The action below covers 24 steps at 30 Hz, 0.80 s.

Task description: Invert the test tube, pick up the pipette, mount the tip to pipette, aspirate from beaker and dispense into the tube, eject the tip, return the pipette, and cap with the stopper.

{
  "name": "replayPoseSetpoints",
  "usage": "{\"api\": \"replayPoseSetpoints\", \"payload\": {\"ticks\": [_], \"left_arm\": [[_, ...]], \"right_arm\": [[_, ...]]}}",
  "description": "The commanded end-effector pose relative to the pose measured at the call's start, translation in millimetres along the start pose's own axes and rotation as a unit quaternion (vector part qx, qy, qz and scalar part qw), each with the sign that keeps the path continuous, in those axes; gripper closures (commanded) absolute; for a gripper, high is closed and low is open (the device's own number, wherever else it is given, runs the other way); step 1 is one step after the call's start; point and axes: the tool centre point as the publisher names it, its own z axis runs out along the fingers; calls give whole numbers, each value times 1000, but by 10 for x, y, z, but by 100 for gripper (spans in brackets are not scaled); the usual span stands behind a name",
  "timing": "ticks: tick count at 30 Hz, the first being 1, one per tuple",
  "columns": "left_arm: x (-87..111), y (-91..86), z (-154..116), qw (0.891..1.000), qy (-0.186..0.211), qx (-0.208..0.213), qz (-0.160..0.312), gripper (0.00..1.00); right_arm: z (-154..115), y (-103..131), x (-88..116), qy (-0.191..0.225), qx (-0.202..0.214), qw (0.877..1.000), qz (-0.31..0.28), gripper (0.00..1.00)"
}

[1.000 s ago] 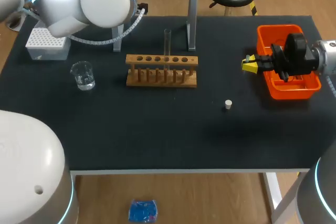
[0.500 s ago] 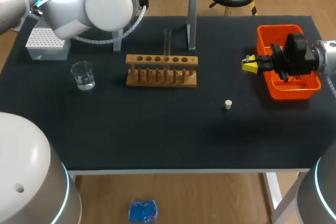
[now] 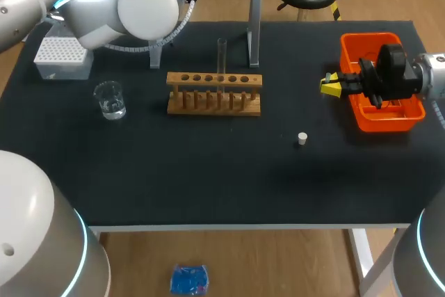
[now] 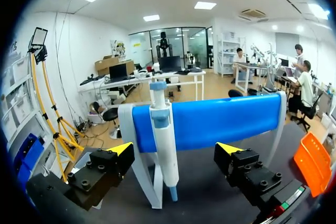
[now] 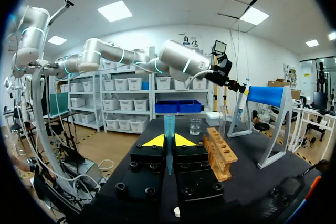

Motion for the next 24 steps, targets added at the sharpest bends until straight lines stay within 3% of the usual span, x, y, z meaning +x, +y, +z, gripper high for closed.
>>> {"api": "replayPoseSetpoints", "payload": {"ticks": [1,24], "left_arm": [[11,-48,86,1000,0,1,-1,0],[-31,-177,300,999,-2,26,-24,0]], "right_arm": [[3,0,9,-1,0,1000,-1,100],[3,0,9,-1,0,1000,-1,100]]}}
